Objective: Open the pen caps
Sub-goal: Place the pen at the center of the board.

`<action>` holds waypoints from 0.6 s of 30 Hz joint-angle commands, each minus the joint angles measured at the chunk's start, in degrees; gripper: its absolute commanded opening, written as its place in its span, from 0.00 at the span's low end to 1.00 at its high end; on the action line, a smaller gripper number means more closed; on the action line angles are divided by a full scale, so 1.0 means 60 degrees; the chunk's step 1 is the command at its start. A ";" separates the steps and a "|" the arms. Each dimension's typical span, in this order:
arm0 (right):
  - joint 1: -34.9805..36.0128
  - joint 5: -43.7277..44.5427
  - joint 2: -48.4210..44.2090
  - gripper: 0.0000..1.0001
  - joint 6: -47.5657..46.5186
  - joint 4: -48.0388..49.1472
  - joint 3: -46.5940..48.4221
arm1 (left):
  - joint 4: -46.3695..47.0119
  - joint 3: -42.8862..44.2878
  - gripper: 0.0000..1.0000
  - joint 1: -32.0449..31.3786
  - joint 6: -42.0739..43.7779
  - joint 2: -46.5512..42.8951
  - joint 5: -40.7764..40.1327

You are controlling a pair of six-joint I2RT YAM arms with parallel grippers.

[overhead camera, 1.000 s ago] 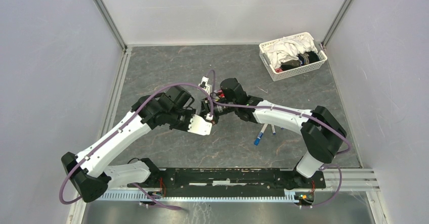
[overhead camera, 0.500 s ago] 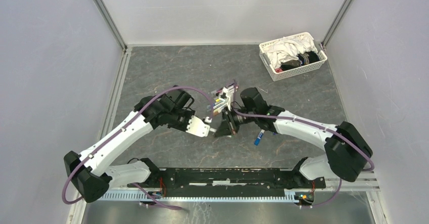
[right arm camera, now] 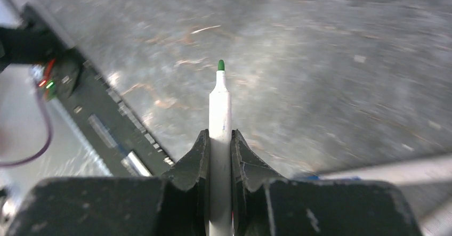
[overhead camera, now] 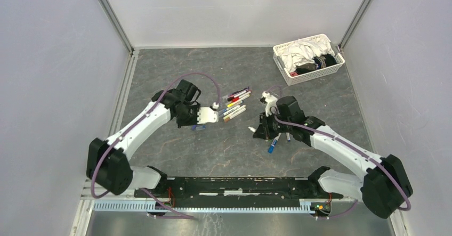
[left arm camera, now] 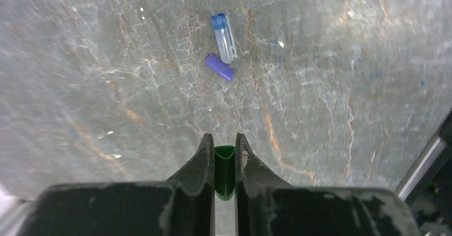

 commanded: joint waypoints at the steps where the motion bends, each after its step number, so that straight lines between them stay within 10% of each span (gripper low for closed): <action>1: -0.0446 0.3205 -0.0930 0.00 0.0124 -0.1111 -0.0031 | 0.1678 -0.0361 0.08 0.0907 -0.2155 0.0852 0.1074; 18: -0.0777 0.7369 -0.1481 0.00 0.0938 -0.0059 -0.1957 | 0.4492 -0.2712 0.32 0.1891 -0.3539 0.2265 0.1051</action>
